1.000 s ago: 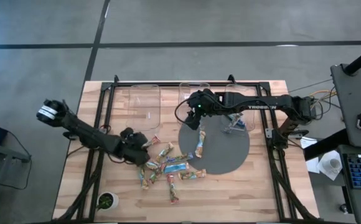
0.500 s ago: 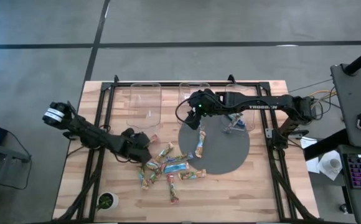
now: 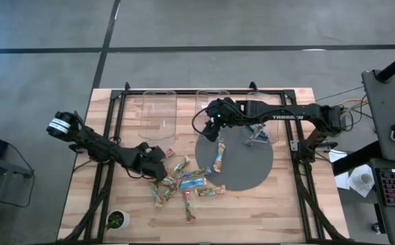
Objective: Pick and place Granola Bars by type
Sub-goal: Put the red granola bar into the middle transparent bin
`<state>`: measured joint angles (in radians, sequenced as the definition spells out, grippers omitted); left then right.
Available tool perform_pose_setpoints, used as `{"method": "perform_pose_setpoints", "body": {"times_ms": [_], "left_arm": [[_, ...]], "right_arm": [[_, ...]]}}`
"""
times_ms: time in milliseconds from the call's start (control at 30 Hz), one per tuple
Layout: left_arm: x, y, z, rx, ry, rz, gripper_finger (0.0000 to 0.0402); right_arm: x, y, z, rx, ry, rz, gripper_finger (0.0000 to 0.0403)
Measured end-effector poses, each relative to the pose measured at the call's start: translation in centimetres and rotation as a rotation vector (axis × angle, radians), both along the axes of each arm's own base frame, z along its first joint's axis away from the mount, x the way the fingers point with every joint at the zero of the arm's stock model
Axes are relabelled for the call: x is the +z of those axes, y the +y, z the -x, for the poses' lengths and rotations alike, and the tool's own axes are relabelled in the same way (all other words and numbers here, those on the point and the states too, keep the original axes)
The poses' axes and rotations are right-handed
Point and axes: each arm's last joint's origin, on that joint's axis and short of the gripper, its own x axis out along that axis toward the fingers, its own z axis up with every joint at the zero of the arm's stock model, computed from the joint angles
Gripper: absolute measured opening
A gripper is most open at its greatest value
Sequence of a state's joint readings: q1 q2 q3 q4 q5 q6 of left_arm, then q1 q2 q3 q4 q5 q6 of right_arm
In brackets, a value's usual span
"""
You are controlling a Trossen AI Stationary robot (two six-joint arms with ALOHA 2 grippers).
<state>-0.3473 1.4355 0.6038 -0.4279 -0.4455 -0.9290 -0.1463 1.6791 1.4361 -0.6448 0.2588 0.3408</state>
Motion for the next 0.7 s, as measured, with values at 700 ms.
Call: {"method": "perform_pose_setpoints", "body": {"times_ms": [700], "left_arm": [[14.0,2.1,-1.1,-0.006,-0.555,-0.195,0.0069]], "right_arm": [[4.5,-0.1,1.0,0.058,-0.32,-0.201,0.0173]]}}
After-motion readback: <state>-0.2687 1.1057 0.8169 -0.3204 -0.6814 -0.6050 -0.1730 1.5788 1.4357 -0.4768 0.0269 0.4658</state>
